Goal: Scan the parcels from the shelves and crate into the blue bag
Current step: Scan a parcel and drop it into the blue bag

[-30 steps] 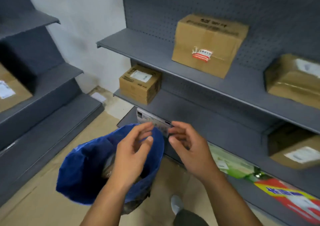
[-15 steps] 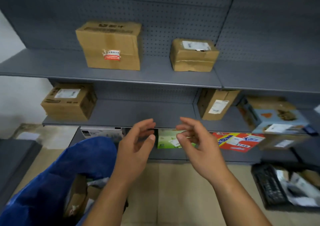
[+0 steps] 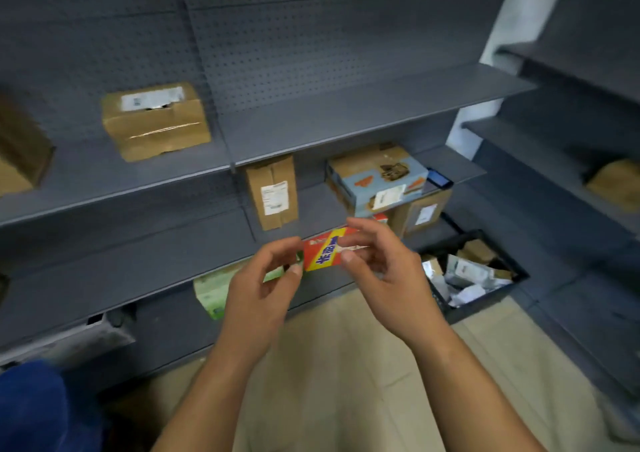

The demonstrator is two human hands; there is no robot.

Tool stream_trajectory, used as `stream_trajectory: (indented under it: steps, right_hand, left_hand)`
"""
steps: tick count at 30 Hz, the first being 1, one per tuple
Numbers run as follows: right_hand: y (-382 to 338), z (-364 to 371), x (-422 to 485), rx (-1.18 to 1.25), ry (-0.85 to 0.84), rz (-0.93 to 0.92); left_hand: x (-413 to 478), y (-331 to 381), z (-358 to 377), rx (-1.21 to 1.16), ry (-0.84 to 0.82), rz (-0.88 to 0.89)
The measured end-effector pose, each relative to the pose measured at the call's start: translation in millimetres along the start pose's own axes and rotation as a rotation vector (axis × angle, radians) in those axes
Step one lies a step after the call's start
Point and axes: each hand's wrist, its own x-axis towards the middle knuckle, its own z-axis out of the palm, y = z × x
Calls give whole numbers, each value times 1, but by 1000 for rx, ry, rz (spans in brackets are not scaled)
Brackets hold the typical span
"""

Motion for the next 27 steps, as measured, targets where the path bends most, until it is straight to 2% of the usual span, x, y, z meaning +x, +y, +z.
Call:
stream_trajectory:
  steps: [6, 13, 20, 27]
  right_hand:
    - [41, -138, -23, -62, 204, 105]
    - [93, -227, -37, -58, 417, 228]
    - [138, -279, -7, -110, 482, 309]
    - [175, -340, 82, -213, 491, 358]
  left_hand:
    - [28, 13, 147, -18, -219, 29]
    - [54, 11, 253, -29, -435, 23]
    - [117, -12, 328, -60, -546, -86]
    - [231, -39, 403, -69, -568, -102]
